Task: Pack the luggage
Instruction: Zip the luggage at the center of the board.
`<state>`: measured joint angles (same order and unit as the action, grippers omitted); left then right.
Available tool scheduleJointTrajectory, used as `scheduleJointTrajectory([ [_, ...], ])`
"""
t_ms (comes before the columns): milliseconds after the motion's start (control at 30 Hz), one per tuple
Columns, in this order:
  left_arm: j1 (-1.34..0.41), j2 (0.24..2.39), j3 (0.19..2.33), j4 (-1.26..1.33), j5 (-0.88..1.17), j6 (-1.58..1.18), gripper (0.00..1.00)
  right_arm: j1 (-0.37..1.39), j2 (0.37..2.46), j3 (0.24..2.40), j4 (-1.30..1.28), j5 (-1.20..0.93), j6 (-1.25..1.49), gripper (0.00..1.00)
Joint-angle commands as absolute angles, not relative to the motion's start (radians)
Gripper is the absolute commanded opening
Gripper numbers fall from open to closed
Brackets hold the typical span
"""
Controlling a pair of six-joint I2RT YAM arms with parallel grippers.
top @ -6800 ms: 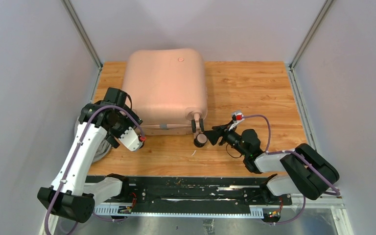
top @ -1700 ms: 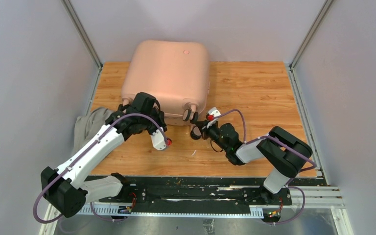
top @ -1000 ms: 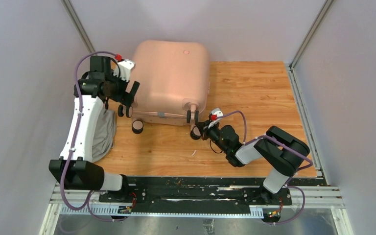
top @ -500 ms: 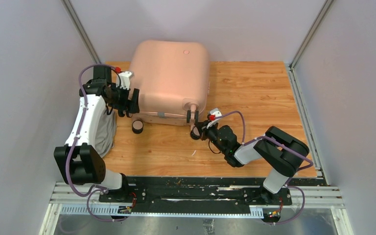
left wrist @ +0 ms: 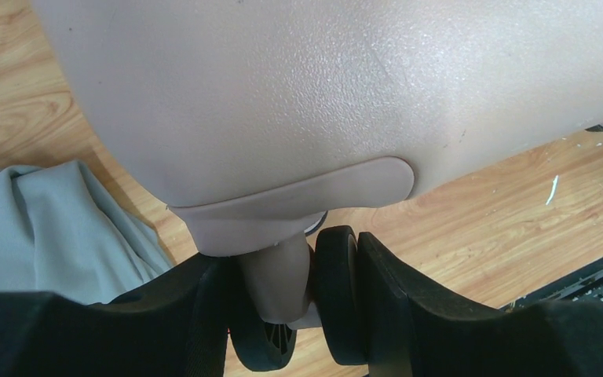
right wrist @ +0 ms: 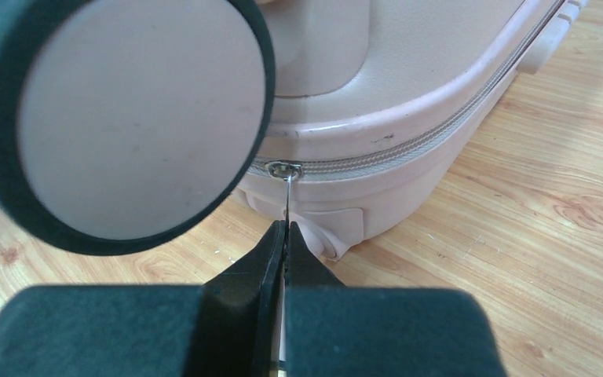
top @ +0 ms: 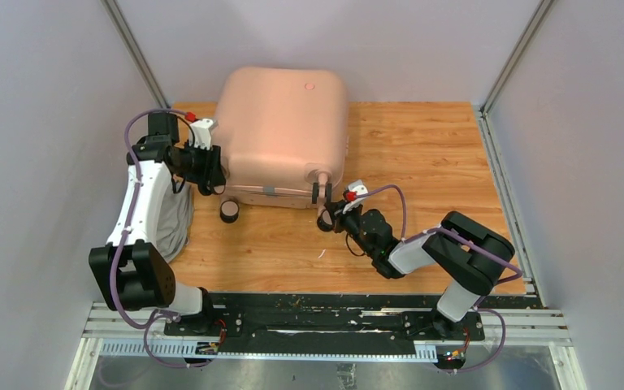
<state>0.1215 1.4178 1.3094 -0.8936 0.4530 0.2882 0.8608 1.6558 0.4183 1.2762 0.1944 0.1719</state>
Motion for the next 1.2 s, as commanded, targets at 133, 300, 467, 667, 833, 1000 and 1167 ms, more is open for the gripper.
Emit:
scheduleJointTrajectory([
  [133,-0.002,1.248,1.238,-0.907,0.637,0.369,0.00,0.941,1.640,0.465,1.383,0.317,0.088,0.00],
  [300,-0.098,1.194,1.192,-0.921,0.649,0.385,0.00,0.969,1.643,0.437,1.469,0.418,0.086,0.00],
  [467,-0.135,1.185,1.195,-0.945,0.678,0.389,0.00,0.969,1.631,0.429,1.512,0.432,0.071,0.00],
  [667,-0.215,1.191,1.196,-0.944,0.698,0.380,0.00,1.025,1.712,0.506,1.521,0.338,0.060,0.00],
  [833,-0.262,1.197,1.193,-0.945,0.714,0.378,0.00,1.138,1.752,0.611,1.434,0.236,0.033,0.00],
  [1000,-0.270,1.183,1.194,-0.946,0.722,0.372,0.00,1.114,1.721,0.556,1.428,0.269,0.100,0.00],
  [1167,-0.270,1.164,1.204,-0.946,0.671,0.378,0.00,0.992,1.632,0.396,1.453,0.291,0.227,0.00],
])
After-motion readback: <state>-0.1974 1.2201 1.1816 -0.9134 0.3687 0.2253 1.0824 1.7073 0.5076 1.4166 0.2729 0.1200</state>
